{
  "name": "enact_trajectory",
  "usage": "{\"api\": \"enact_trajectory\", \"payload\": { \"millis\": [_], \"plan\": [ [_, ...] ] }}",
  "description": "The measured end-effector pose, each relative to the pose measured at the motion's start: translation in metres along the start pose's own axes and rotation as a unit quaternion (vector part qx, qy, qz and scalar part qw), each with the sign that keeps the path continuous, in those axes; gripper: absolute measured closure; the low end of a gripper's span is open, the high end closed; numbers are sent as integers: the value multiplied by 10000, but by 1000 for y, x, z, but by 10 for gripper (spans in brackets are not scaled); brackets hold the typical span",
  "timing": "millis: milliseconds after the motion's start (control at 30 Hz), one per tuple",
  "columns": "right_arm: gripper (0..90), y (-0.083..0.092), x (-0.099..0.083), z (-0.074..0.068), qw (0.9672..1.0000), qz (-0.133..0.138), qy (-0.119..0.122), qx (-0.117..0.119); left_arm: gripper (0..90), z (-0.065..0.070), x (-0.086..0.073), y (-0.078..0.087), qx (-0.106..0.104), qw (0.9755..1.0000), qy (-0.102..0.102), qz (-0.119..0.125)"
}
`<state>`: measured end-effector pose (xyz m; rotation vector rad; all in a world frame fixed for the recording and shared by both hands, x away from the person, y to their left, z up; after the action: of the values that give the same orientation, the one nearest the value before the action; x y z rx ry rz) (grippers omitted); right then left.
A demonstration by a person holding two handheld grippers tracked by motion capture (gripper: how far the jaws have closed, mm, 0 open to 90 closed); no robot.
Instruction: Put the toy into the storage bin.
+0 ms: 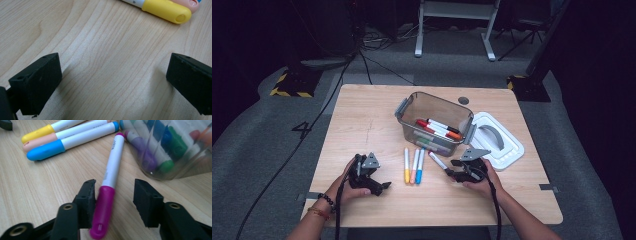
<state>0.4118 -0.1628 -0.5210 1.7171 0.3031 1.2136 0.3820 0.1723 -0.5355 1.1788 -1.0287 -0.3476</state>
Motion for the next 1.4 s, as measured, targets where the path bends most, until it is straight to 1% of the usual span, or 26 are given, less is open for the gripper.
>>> {"api": "enact_trajectory", "payload": {
  "millis": [33,167,233,367,433,500,633,733,800,1000,1067,1400],
  "plan": [
    [548,-2,0,1,10000,-19,13,30,6,0,0,0,2,10000,-2,-1],
    [577,-9,3,1,9998,-88,172,-45,6,0,0,0,2,10000,-4,-2],
    [608,-10,6,1,9998,-106,175,-75,6,0,0,0,2,10000,-1,0],
    [653,-9,5,4,9997,-148,174,-47,6,0,0,0,3,10000,-2,0],
    [710,-7,4,5,9997,-197,160,-58,6,0,0,0,2,10000,-1,0],
    [739,-5,2,6,9996,-218,164,-19,6,0,0,0,0,10000,-2,-1],
    [745,-2,0,8,9992,-289,269,-56,6,0,0,0,3,10000,-5,-2],
    [746,2,-3,8,9986,-342,396,31,6,0,0,0,2,10000,-1,0],
    [746,5,-3,7,9984,-325,452,41,6,0,0,0,3,10000,-7,-2],
    [747,23,-1,3,9979,-145,628,83,6,0,0,0,0,10000,-6,0],
    [747,26,0,3,9975,-122,687,65,6,0,0,0,3,10000,-3,0],
    [747,42,3,-2,9964,75,830,148,6,0,0,0,5,10000,-5,0]
  ]
}}
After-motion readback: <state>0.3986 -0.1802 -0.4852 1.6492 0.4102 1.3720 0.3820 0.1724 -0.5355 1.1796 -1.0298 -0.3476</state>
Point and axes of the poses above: each handheld gripper's, and its own axes: y roughly backward along the jaws, x roughly out of its top, z roughly to its right, the point moved 4 cm from there along -y, roughly forward along the jaws, and after that the axes turned 13 degrees about -z, right-handed, at the moved point
